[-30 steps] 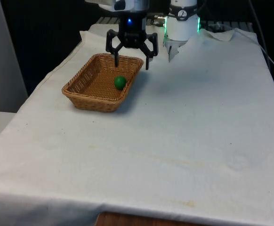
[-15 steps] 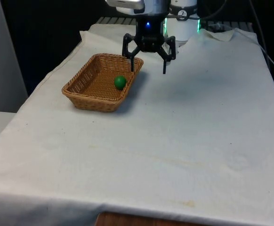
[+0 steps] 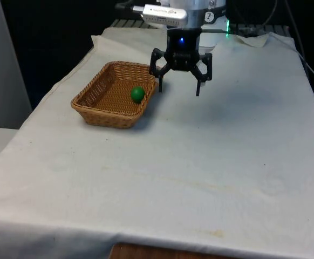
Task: Pick up the ball and place it into the basket.
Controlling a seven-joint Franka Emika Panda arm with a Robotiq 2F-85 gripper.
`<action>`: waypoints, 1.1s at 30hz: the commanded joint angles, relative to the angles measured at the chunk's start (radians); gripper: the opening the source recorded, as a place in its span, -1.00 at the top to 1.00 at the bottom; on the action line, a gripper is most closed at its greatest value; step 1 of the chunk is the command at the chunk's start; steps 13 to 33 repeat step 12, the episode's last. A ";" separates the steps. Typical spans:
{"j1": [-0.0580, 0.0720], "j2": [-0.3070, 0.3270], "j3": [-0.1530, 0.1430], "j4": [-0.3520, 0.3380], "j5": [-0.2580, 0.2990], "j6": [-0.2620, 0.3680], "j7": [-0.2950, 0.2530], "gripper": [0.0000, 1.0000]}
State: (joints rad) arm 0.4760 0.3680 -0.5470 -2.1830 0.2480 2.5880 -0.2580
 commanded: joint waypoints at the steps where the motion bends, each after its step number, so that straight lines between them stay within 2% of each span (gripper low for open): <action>1: 0.000 0.007 0.003 0.009 0.000 -0.004 0.005 -1.00; 11: 0.002 0.075 0.021 0.092 -0.001 -0.063 0.066 -1.00; 33: 0.000 0.072 0.023 0.088 0.000 -0.054 0.061 -1.00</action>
